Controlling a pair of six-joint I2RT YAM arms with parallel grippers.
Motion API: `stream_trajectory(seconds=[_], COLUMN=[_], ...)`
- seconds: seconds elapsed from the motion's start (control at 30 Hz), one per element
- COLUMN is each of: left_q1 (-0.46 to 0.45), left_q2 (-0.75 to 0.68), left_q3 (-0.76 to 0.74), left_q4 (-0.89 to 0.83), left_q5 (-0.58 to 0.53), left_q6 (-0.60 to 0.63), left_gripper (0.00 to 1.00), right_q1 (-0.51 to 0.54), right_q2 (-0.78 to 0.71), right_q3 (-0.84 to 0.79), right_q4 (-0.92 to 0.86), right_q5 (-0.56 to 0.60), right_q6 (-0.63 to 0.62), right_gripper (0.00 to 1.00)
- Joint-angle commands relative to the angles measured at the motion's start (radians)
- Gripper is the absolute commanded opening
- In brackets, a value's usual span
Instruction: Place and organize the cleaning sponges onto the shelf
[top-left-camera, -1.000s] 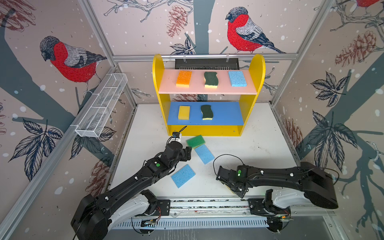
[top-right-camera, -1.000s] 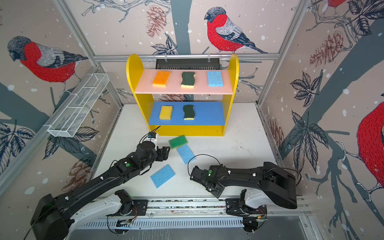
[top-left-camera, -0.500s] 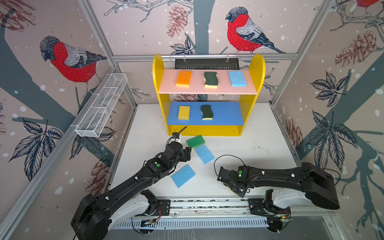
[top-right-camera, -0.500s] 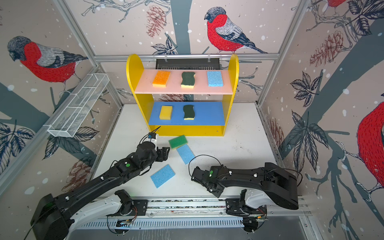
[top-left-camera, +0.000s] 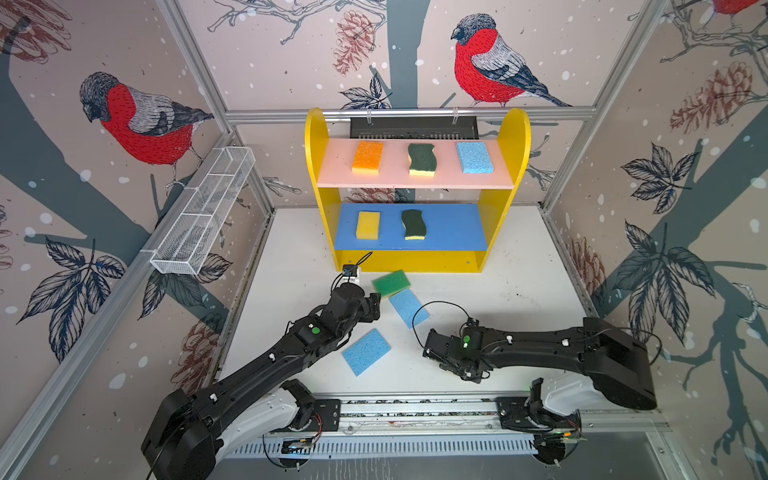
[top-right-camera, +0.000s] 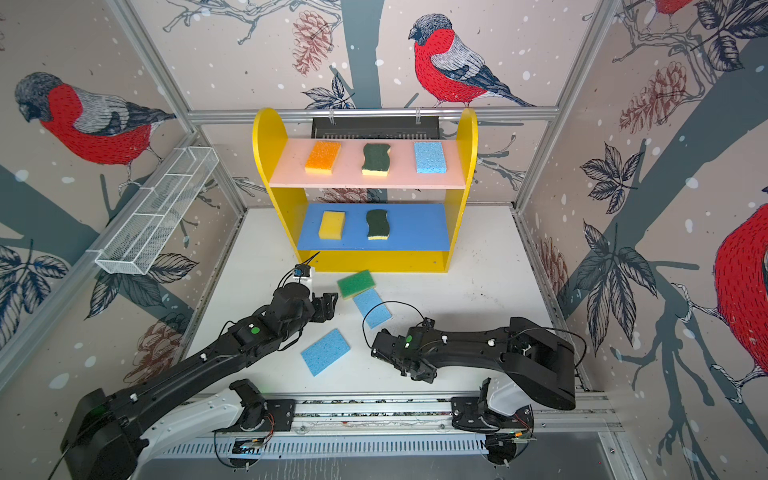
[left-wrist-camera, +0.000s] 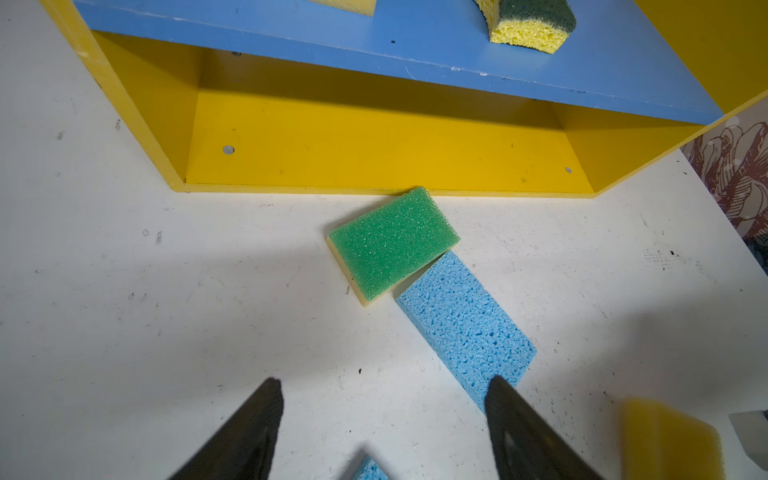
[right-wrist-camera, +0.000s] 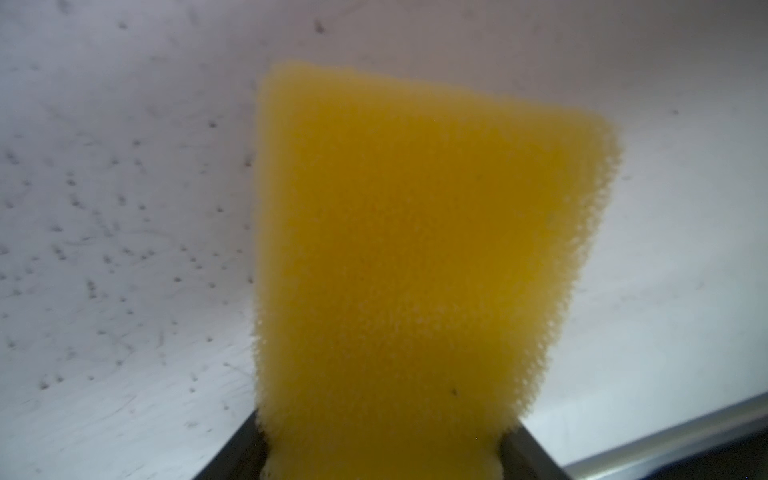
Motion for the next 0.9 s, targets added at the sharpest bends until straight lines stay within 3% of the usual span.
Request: stream_trajectory(seconds=[0.0, 0.33, 0.5, 0.87], left_q1=[0.002, 0.001, 0.002, 0.002], left_q2=[-0.007, -0.039, -0.036, -0.023], left_q3=[0.011, 0.026, 0.038, 0.085], left_q4=[0.006, -0.023, -0.034, -0.037], left_q5=[-0.019, -0.047, -0.051, -0.069], left_q6=[-0.012, -0.026, -0.030, -0.031], left_gripper=[0.77, 0.77, 0.77, 0.77], right_q1=[0.004, -0.010, -0.033, -0.185], right_q2=[0.014, -0.046, -0.079, -0.224], right_q3=[0.040, 0.157, 0.194, 0.176], right_q4=[-0.011, -0.027, -0.062, 0.014], right_q5=[0.065, 0.157, 0.205, 0.206], right_q6=[-0.152, -0.427, -0.491, -0.714], right_gripper=[0.62, 0.63, 0.63, 0.61])
